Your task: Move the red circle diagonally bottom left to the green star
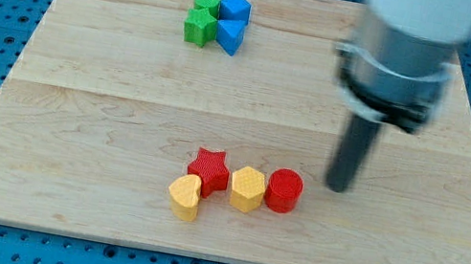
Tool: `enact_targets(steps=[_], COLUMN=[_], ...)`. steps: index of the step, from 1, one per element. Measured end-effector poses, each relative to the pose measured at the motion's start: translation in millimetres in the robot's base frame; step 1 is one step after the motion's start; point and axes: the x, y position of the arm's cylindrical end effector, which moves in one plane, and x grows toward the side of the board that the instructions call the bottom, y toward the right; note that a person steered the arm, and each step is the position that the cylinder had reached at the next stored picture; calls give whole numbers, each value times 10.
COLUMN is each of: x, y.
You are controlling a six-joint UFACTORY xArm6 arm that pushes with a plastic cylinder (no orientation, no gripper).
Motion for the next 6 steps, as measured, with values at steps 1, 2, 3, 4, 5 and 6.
enact_targets(steps=[1,2,3,4,5,6], x=[588,172,-314,-125,-101,-483], y=[-242,-816,-1435,-1270,-1667,-2348])
